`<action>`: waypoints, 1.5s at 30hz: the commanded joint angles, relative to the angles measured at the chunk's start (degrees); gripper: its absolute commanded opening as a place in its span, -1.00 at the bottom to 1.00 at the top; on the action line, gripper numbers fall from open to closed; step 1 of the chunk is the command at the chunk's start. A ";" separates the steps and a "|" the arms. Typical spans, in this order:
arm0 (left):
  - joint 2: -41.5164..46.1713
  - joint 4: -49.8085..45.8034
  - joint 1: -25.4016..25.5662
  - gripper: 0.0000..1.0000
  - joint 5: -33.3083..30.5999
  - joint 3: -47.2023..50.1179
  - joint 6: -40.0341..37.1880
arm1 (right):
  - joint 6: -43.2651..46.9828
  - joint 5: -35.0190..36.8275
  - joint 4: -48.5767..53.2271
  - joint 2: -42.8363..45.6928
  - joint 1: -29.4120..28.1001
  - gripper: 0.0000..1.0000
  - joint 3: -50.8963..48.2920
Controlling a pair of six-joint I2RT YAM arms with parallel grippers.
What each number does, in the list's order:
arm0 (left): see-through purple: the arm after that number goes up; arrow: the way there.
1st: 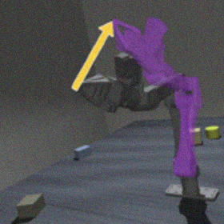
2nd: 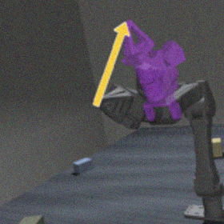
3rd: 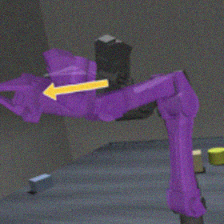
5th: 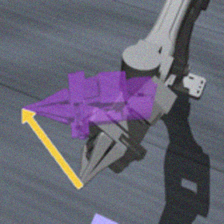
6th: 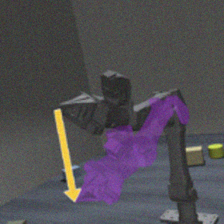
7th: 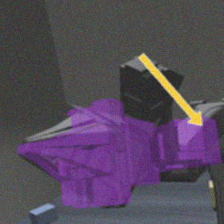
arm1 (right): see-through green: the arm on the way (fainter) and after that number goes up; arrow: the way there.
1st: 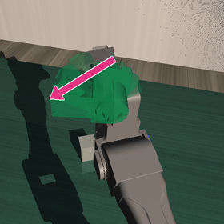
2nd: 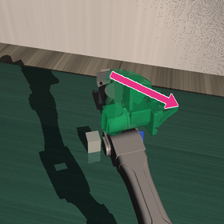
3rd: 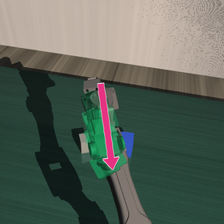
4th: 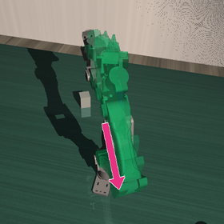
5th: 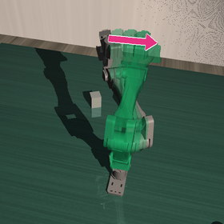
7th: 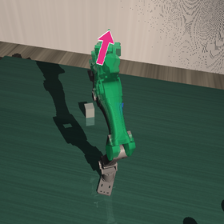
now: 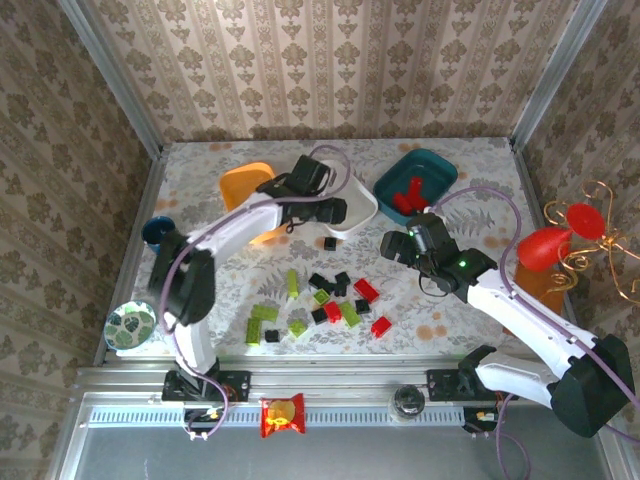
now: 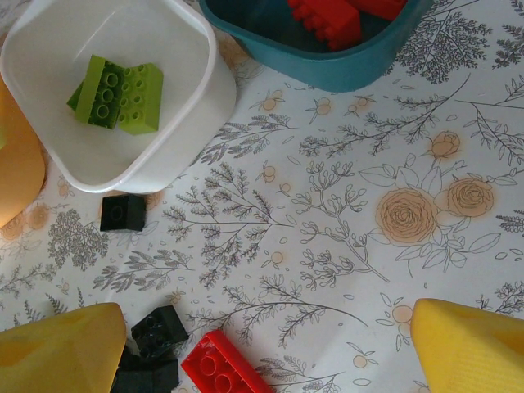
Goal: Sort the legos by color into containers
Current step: Place the lego in the container, then pick up the lego from the center of the table.
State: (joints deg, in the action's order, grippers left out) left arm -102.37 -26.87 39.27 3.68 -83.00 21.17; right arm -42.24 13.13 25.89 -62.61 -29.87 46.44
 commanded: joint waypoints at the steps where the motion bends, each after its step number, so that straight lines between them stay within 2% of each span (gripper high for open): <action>1: 8.29 0.49 0.74 0.41 1.16 11.07 3.35 | -0.48 0.60 -0.28 -0.34 0.25 0.83 -0.03; 7: 21.04 0.81 1.06 0.49 1.75 28.66 8.53 | -0.30 -0.46 -1.50 -2.95 0.34 0.83 0.62; 11: 22.85 2.79 1.13 0.49 3.37 34.16 10.45 | -0.33 -0.77 -2.11 -4.42 0.34 0.83 0.89; 21: 16.12 6.58 -1.12 -0.01 4.03 35.90 10.45 | -0.83 -0.40 -1.51 -4.15 0.33 0.83 0.77; 23: 15.05 6.26 -1.04 -0.04 4.02 35.80 10.30 | -0.83 -0.05 -1.21 -3.76 0.34 0.83 0.68; 29: 14.79 5.19 -1.12 0.03 2.73 37.71 10.36 | -0.68 0.23 -1.02 -3.18 0.42 0.83 0.32; 33: 17.11 4.67 -0.88 0.33 2.17 38.18 10.57 | -0.74 0.20 -1.17 -3.64 0.51 0.83 0.41; 38: 17.28 4.18 -0.68 0.26 0.89 38.22 10.17 | -1.02 -0.26 -1.76 -4.26 0.51 0.83 0.50; 45: 13.40 5.59 0.44 0.31 -0.52 37.91 7.82 | -1.27 -0.21 -1.57 -3.85 0.51 0.83 0.34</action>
State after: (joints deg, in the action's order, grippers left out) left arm -87.11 -20.88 39.05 5.08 -45.06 31.03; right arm -42.28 12.64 24.18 -66.92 -29.61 46.44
